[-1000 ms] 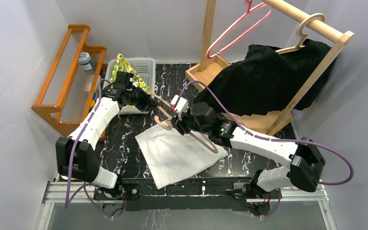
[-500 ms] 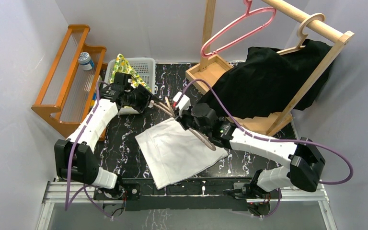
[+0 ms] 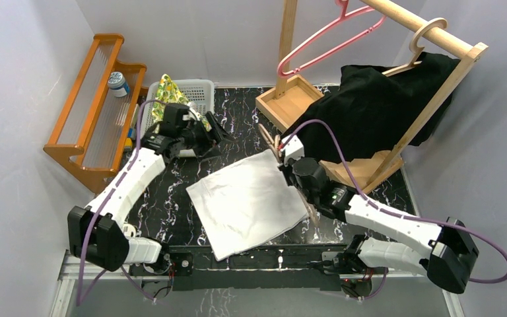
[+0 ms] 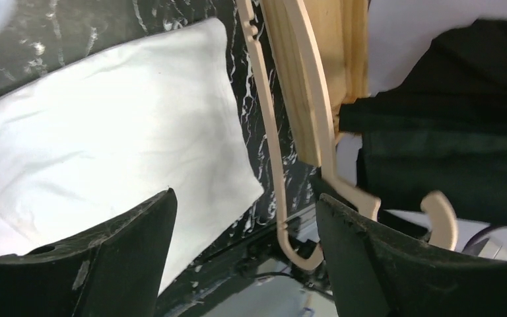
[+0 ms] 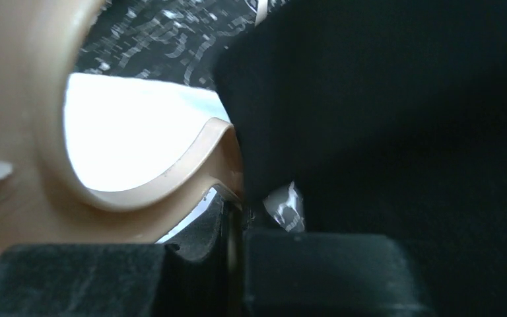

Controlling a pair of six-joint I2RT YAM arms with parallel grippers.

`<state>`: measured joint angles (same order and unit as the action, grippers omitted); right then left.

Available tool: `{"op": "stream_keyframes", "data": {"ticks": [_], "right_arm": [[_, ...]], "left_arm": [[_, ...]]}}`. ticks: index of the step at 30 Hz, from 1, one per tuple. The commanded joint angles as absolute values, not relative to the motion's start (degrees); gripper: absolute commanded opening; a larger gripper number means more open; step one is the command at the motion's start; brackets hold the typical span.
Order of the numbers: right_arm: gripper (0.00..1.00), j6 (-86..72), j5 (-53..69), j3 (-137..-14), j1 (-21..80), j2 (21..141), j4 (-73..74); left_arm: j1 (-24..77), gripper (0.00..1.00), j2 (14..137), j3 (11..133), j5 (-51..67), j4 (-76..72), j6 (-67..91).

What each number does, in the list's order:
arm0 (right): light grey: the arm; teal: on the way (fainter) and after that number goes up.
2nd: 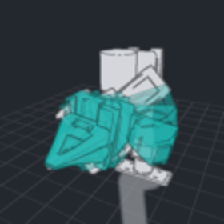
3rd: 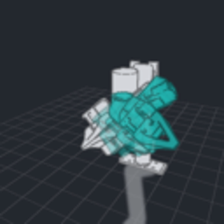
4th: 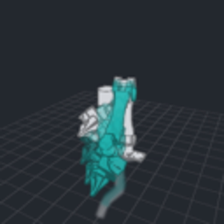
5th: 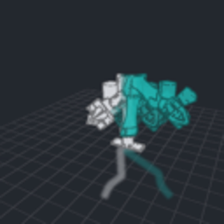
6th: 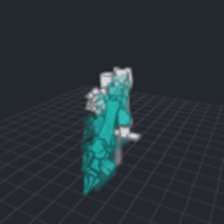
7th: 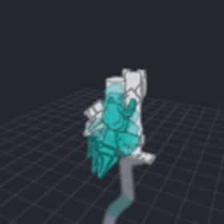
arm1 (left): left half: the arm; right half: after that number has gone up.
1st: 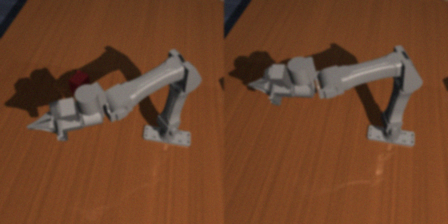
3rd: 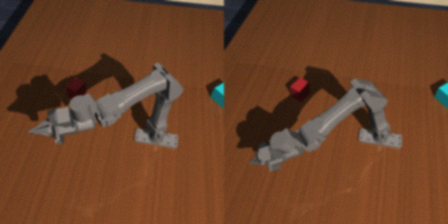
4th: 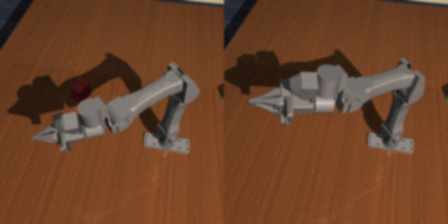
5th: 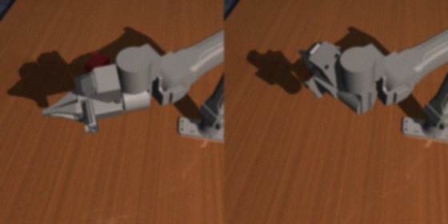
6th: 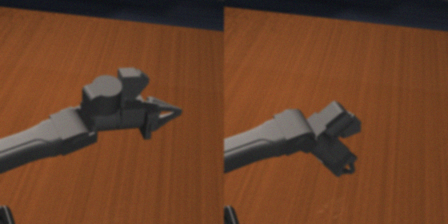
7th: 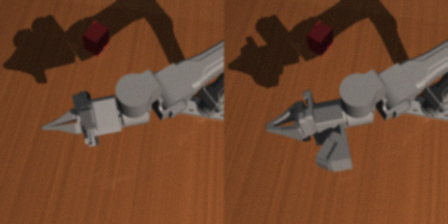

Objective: Place the skirt on the hanger
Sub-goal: Pick up the hanger from the clothesline, then hang the skirt on the hanger.

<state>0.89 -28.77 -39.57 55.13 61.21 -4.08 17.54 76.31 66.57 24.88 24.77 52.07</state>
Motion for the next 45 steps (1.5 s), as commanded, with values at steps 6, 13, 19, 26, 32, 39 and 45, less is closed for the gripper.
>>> {"op": "stream_keyframes", "data": {"ticks": [6,13,19,26,32,39,45], "right_arm": [[0.00,-7.8,-29.8,-30.7,46.2,52.8,-3.9],[0.00,-7.7,-27.3,-25.1,43.9,51.3,-9.4],[0.00,-9.4,-29.7,-24.3,42.9,50.3,-6.7],[0.00,-10.0,-29.2,-24.1,42.8,48.0,-4.3],[0.00,-8.4,-31.0,-24.2,42.3,49.3,-5.7],[0.00,-11.5,-26.5,-22.3,40.4,47.1,-8.3],[0.00,-10.1,-24.5,-23.2,35.8,45.6,-5.9]], "left_arm": [[37.6,0.74,82.0,59.3,14.6,5.5,47.1],[44.1,0.63,94.7,60.2,14.3,-11.3,47.7],[51.6,0.62,100.5,62.7,15.2,-17.0,41.2],[61.2,0.63,103.3,61.6,7.3,-21.5,29.8],[66.6,0.65,104.0,52.1,2.2,-40.2,19.3],[68.0,0.61,106.2,46.7,2.6,-53.4,15.6],[70.4,0.60,108.2,45.5,1.7,-57.2,12.0]]}}
